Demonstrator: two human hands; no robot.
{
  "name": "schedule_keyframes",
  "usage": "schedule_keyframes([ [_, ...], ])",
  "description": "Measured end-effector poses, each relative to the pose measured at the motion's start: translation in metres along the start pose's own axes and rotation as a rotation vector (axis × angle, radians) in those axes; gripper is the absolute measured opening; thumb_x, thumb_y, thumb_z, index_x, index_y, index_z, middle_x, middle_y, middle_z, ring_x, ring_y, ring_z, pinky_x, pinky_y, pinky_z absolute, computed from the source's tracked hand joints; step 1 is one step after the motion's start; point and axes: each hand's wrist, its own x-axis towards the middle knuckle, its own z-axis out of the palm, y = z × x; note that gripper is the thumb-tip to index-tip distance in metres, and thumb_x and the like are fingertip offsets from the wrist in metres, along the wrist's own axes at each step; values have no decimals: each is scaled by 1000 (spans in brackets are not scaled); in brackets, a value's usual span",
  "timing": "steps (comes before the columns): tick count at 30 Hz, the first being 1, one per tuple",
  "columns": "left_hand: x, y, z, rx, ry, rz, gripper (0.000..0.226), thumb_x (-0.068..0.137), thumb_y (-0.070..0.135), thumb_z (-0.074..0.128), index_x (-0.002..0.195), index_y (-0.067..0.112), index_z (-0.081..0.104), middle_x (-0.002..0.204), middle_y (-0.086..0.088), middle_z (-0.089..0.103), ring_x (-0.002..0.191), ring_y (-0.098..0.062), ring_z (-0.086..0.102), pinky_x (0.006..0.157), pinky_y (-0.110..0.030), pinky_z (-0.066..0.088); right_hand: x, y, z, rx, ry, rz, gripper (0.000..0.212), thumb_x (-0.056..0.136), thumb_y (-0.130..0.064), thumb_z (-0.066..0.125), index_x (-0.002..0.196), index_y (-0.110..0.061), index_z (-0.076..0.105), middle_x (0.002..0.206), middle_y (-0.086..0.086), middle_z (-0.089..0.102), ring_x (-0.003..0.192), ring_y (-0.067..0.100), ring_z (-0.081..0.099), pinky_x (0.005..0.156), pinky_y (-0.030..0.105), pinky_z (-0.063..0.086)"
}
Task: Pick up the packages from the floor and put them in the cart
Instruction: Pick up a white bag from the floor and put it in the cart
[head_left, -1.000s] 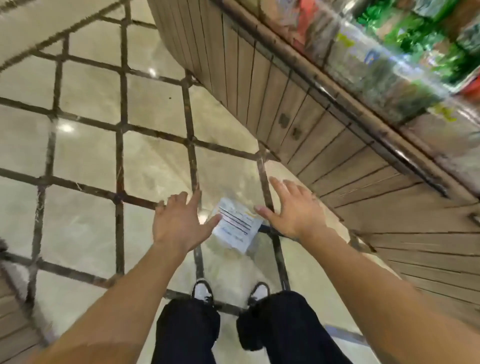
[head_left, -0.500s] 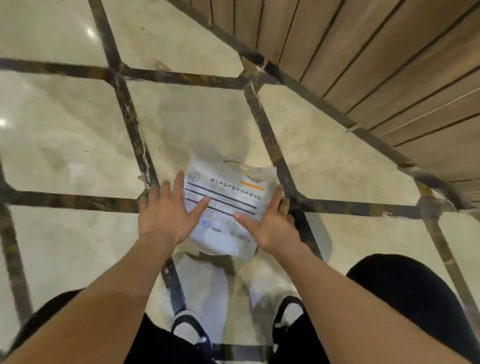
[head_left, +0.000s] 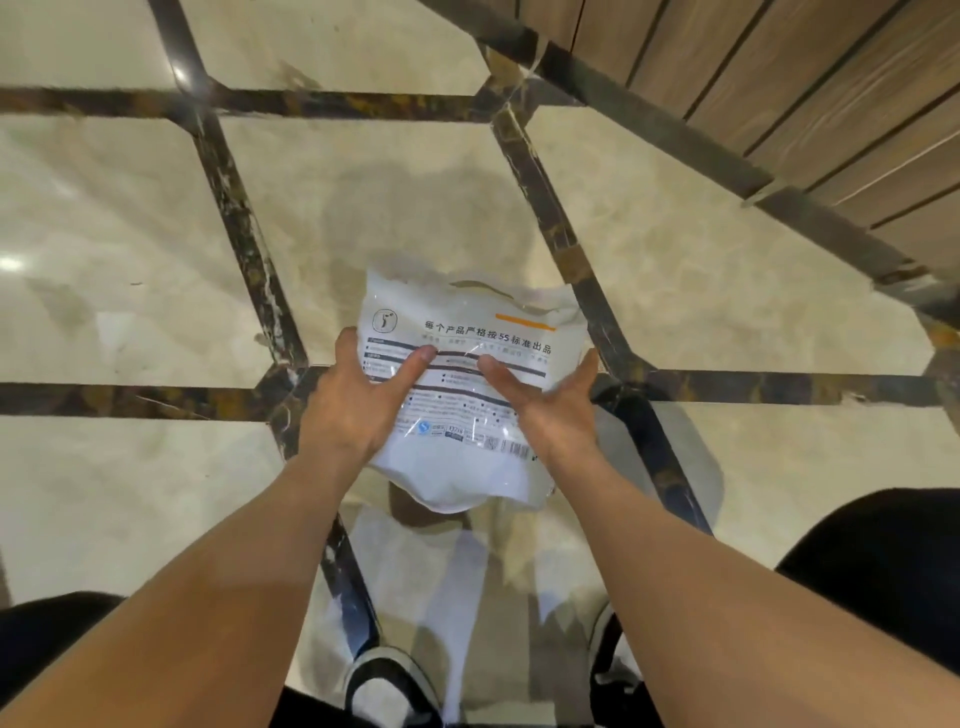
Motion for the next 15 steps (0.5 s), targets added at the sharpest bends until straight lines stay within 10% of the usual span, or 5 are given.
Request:
schedule_keyframes([
  [4,-23,11,-16,-65,66,-13,97,71,93,48,143,27,45,123,-6,70,110,-37,68,99,-51,55,-23,-23,-10,-86,41,-106,123,52,-77,85,153,-29,35,132,-2,68,120,27,68,104,49,56],
  [9,-104,59,-88,-143,203,76,72,86,77,58,138,27,51,110,9,64,102,-23,65,89,-33,49,-112,-86,-48,-160,78,-284,112,61,-76,84,150,-25,39,126,-4,70,117,23,69,102,44,57],
  [15,-237,162,-224,-173,255,135,80,81,85,55,138,29,47,111,9,70,100,-24,68,89,-44,55,-274,-202,-119,-152,60,-355,91,63,-76,84,132,-27,51,117,-9,71,111,19,68,93,39,57],
])
